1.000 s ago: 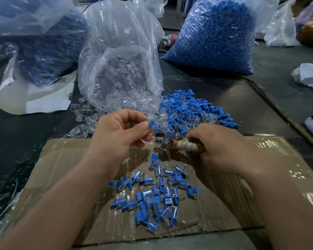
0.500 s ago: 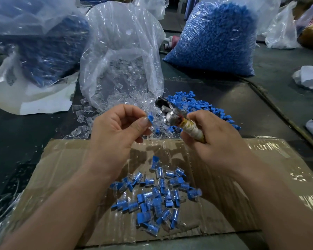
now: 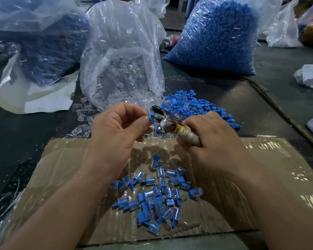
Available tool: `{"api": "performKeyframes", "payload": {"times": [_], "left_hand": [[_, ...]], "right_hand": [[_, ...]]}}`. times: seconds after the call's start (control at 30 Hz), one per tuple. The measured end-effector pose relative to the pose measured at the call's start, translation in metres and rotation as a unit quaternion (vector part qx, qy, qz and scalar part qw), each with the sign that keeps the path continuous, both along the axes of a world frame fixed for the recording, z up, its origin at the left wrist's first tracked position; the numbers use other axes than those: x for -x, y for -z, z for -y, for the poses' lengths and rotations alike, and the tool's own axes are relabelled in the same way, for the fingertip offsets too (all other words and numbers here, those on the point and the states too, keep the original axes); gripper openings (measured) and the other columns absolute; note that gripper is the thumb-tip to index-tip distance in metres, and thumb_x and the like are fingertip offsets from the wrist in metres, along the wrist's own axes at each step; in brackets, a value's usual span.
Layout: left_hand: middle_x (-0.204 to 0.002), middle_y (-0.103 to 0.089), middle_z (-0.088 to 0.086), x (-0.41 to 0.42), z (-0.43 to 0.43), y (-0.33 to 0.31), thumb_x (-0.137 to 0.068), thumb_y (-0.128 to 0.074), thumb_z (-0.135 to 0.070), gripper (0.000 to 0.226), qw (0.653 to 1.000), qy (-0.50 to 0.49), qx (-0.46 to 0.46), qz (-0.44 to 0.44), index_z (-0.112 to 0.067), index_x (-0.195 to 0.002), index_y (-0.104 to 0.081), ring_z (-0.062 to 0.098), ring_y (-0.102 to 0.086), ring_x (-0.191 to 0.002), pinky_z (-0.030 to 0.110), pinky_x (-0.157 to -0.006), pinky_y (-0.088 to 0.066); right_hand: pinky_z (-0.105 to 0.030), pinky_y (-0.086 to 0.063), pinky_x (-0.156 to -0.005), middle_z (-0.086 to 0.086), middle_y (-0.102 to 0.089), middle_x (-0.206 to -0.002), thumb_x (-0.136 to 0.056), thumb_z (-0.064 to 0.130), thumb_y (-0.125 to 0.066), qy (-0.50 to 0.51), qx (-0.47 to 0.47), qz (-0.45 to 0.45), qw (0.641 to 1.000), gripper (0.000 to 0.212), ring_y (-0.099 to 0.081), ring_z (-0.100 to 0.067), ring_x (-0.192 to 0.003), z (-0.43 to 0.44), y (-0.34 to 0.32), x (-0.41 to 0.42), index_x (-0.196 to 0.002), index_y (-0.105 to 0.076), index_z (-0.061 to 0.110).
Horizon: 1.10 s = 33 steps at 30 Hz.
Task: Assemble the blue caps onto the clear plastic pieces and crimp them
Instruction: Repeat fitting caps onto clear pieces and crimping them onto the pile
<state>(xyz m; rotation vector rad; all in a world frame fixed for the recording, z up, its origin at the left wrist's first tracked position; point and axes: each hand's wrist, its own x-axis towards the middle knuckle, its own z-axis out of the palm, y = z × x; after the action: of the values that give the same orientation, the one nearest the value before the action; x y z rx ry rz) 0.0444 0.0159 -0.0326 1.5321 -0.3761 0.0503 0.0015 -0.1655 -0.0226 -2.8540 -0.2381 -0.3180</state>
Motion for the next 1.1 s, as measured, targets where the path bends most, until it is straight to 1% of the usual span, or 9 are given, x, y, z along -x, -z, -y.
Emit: {"api": "performKeyframes", "payload": {"times": [0.07,0.17,0.3,0.47,0.57,0.73,0.9,1.0,1.1], "left_hand": [[-0.066,-0.067,-0.006,0.000,0.000,0.001,-0.076,-0.062,-0.006,0.014,1.000,-0.001,-0.003,0.003,-0.019,-0.074,-0.061,0.004,-0.062,-0.057,0.013,-0.053,-0.049],[-0.066,-0.067,-0.006,0.000,0.000,0.002,-0.075,-0.063,-0.007,0.014,1.000,-0.005,-0.005,0.007,-0.021,-0.074,-0.061,0.005,-0.062,-0.057,0.014,-0.053,-0.049],[-0.067,-0.067,-0.007,0.001,0.000,0.001,-0.074,-0.063,-0.009,0.012,1.000,-0.017,-0.008,0.015,-0.020,-0.075,-0.061,0.004,-0.062,-0.057,0.013,-0.053,-0.049],[-0.067,-0.067,-0.009,0.001,0.000,0.001,-0.078,-0.062,-0.002,0.018,0.999,-0.027,-0.022,0.020,-0.020,-0.075,-0.060,0.003,-0.063,-0.057,0.012,-0.053,-0.049],[-0.068,-0.067,-0.009,0.001,0.000,0.001,-0.079,-0.062,-0.002,0.019,0.999,-0.032,-0.030,0.021,-0.021,-0.074,-0.060,0.003,-0.063,-0.057,0.012,-0.053,-0.048],[-0.069,-0.068,-0.009,0.001,0.000,0.001,-0.079,-0.062,-0.002,0.020,0.999,-0.037,-0.028,0.012,-0.022,-0.074,-0.061,0.002,-0.063,-0.058,0.012,-0.053,-0.048],[-0.068,-0.068,-0.006,0.001,-0.001,0.002,-0.077,-0.063,-0.004,0.018,0.999,-0.035,-0.022,-0.008,-0.022,-0.073,-0.062,0.004,-0.063,-0.058,0.013,-0.053,-0.049],[-0.067,-0.068,-0.004,0.000,-0.001,0.001,-0.077,-0.064,-0.005,0.016,0.999,-0.040,-0.009,-0.030,-0.021,-0.073,-0.063,0.006,-0.063,-0.057,0.013,-0.050,-0.048],[-0.065,-0.068,0.000,-0.001,-0.003,-0.003,-0.068,-0.066,-0.012,0.007,0.996,-0.026,0.030,-0.077,-0.018,-0.070,-0.065,0.009,-0.063,-0.056,0.015,-0.048,-0.047]], "right_hand": [[-0.025,-0.026,-0.065,0.008,-0.047,-0.078,-0.083,0.051,-0.040,0.003,-0.007,-0.001,1.000,0.031,-0.036,-0.013,-0.076,-0.001,-0.001,0.000,-0.085,-0.049,0.022],[-0.016,-0.027,-0.056,0.011,-0.048,-0.077,-0.079,0.051,-0.041,0.013,-0.027,-0.037,0.999,0.025,-0.041,-0.007,-0.068,-0.002,-0.001,0.001,-0.086,-0.044,0.027],[-0.019,-0.028,-0.053,0.012,-0.047,-0.073,-0.084,0.042,-0.051,0.017,-0.053,-0.052,0.997,0.017,-0.042,0.000,-0.065,-0.004,0.000,0.001,-0.081,-0.042,0.028],[-0.021,-0.034,-0.055,0.012,-0.049,-0.072,-0.073,0.050,-0.045,0.020,-0.079,-0.063,0.995,0.025,-0.044,-0.002,-0.067,-0.007,0.000,-0.001,-0.081,-0.044,0.026],[-0.024,-0.037,-0.057,0.011,-0.050,-0.071,-0.078,0.047,-0.051,0.028,-0.082,-0.066,0.994,0.022,-0.046,-0.004,-0.066,-0.008,0.002,-0.001,-0.081,-0.045,0.025],[-0.022,-0.032,-0.054,0.014,-0.048,-0.070,-0.079,0.049,-0.047,0.025,-0.073,-0.065,0.995,0.020,-0.044,-0.001,-0.064,-0.008,0.003,-0.001,-0.076,-0.039,0.031],[-0.020,-0.030,-0.054,0.012,-0.051,-0.075,-0.082,0.046,-0.050,0.023,-0.070,-0.048,0.996,0.018,-0.045,-0.001,-0.066,-0.008,0.002,0.000,-0.085,-0.047,0.029],[-0.018,-0.030,-0.057,0.012,-0.052,-0.081,-0.083,0.038,-0.056,0.030,-0.047,-0.046,0.997,0.017,-0.046,-0.009,-0.072,0.001,0.001,0.000,-0.094,-0.054,0.025],[-0.025,-0.037,-0.062,0.013,-0.053,-0.085,-0.082,0.042,-0.059,0.044,-0.015,-0.076,0.996,0.022,-0.049,-0.010,-0.078,0.009,-0.001,-0.002,-0.098,-0.056,0.027]]}}
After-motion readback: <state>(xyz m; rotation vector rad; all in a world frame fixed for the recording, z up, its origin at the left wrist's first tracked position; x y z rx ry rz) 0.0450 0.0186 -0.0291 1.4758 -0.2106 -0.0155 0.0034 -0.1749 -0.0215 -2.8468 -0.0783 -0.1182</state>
